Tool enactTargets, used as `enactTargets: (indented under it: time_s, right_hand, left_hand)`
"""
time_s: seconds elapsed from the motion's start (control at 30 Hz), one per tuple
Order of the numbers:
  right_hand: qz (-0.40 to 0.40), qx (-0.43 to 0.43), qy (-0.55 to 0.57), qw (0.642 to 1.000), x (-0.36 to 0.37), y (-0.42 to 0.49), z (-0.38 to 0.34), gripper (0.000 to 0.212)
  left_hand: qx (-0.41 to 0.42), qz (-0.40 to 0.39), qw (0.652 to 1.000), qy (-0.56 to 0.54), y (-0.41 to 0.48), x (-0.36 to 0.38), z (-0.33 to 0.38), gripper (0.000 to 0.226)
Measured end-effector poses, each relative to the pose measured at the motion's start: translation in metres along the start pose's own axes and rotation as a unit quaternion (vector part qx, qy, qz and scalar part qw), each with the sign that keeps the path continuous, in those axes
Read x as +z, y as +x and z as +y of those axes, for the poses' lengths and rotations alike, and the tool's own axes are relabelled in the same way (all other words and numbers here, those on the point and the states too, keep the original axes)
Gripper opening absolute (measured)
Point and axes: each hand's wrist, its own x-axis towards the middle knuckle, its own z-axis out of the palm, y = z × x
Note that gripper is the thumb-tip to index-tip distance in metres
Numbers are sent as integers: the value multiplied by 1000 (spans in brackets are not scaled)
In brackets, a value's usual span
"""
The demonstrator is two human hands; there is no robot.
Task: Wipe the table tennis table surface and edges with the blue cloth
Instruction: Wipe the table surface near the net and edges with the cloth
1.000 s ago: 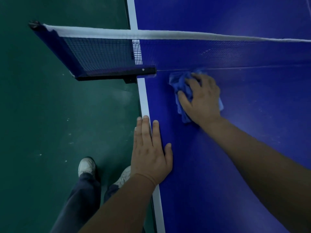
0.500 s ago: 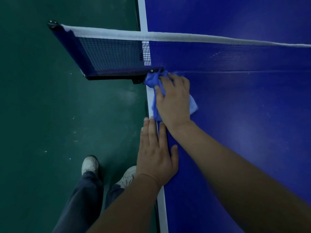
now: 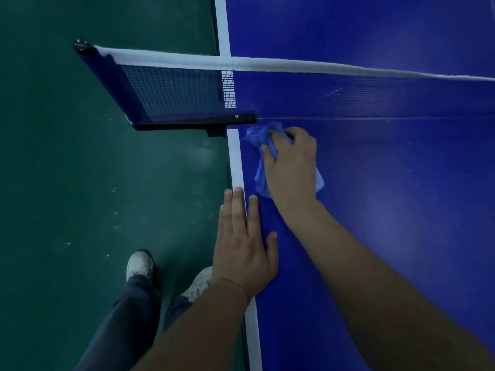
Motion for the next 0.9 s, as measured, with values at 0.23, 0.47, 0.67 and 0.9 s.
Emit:
enactTargets:
  time_s: [0.23,0.47,0.67,0.9]
  right_hand:
    - [-14,-85,62,994,39,-1,-57,24]
    - [-25,-48,109,993,-1,-4,-38,31]
    - [-11,33,-58,998,-3,5,28,43]
    - [-46,-189,-102,976,12,0,44,48]
  left_hand:
    - [19,-107,994,14,3,0,-5,71]
    - [0,-78,997,22,1,-1,-3,69]
    - [1,-26,1000,6,1,-2,-2,69]
    - [9,-18,1000,0,0,-4,-2,67]
